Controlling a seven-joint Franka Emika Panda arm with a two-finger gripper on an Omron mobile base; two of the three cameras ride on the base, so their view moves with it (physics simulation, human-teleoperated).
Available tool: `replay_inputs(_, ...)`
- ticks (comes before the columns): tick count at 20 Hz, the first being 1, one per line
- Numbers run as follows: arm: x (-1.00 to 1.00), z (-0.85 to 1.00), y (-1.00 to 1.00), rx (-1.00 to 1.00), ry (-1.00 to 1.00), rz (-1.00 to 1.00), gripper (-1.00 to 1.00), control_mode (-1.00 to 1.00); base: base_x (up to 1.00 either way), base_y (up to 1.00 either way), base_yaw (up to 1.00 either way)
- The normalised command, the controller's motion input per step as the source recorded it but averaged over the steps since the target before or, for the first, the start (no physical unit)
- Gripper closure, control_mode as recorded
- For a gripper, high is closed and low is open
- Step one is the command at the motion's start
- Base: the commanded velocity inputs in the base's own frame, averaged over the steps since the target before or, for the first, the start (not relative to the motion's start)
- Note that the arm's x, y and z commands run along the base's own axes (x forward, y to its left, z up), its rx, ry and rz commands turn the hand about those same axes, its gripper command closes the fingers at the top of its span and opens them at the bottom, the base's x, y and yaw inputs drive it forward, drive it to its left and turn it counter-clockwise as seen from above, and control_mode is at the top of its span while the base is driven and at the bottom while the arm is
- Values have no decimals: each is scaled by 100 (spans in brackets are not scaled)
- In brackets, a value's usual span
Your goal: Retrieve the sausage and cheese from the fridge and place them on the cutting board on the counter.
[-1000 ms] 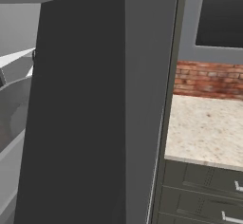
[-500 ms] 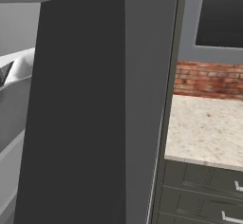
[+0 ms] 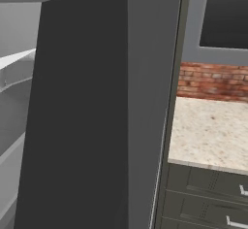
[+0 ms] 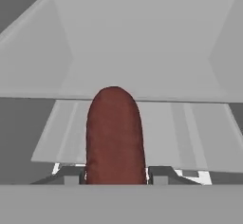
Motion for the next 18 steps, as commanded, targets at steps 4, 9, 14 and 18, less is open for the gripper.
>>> replay_inputs(4,-80,-2,4,-1,1,-9,100,-100,0,0,0)
replay_inputs(9,-68,-1,-3,-1,-3,-10,100,-100,0,0,0)
replay_inputs(14,-69,-6,-12,0,0,-10,100,-100,0,0,0)
replay_inputs(18,-80,-1,-14,0,0,-3,100,-100,0,0,0)
